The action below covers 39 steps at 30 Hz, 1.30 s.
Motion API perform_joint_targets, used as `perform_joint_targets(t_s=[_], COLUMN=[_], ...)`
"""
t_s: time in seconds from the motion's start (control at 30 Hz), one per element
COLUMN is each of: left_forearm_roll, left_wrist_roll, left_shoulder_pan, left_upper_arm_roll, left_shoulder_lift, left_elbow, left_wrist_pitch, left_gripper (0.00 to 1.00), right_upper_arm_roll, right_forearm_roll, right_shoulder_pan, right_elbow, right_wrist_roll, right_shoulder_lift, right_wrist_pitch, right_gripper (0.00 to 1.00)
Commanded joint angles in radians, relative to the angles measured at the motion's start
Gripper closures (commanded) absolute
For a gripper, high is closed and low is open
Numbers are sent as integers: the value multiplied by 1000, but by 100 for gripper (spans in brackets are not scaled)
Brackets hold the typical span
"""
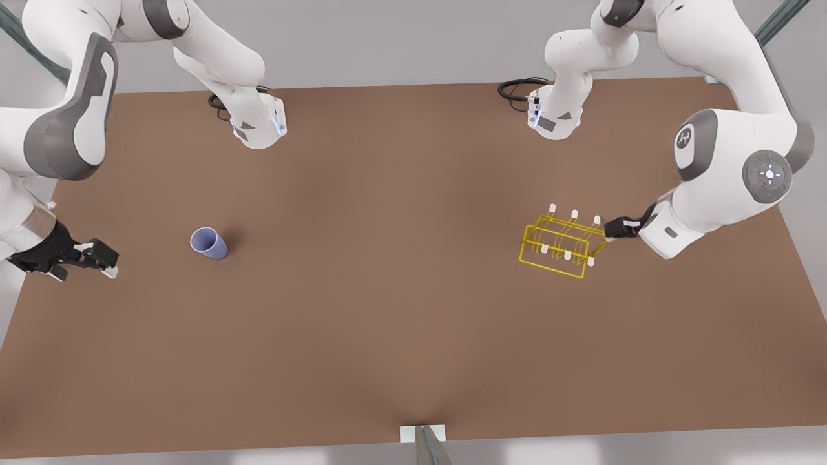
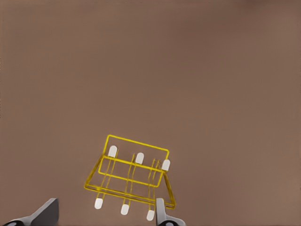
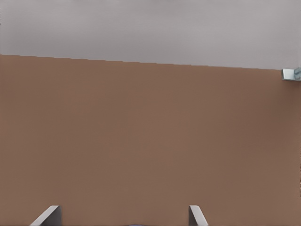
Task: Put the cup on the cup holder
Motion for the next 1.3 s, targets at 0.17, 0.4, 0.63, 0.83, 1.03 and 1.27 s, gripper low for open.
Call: perform_joint_targets(t_s=[0.17, 0.4, 0.63, 0.83, 1.03, 1.27], left_forearm_roll=[66, 43, 38, 43, 48, 49], left_wrist_roll=[-71, -68, -58, -92, -94, -103], left_shoulder_pan=[-50, -19, -29, -67, -67, -93], left_upper_arm_roll=[-11, -13, -14, -16, -14, -16], left_shoulder_lift=[-3, -2, 9, 58, 69, 66], left_elbow=[-6, 0, -9, -31, -32, -31], left_wrist_pitch=[50, 70, 14, -134, -125, -127], left_gripper=[0, 0, 0, 0, 0, 0], right_upper_arm_roll=[10, 8, 8, 10, 8, 8], right_forearm_roll=[11, 14, 98, 101, 101, 101], right_shoulder_pan=[14, 16, -24, -29, -33, -33], right_elbow=[-1, 8, 13, -147, -142, -272], right_wrist_roll=[-107, -107, -109, -98, -110, -110], right_shoulder_lift=[40, 40, 17, -121, -80, -25], right_wrist_pitch=[125, 33, -104, -74, -70, 36], right_gripper=[0, 0, 0, 0, 0, 0])
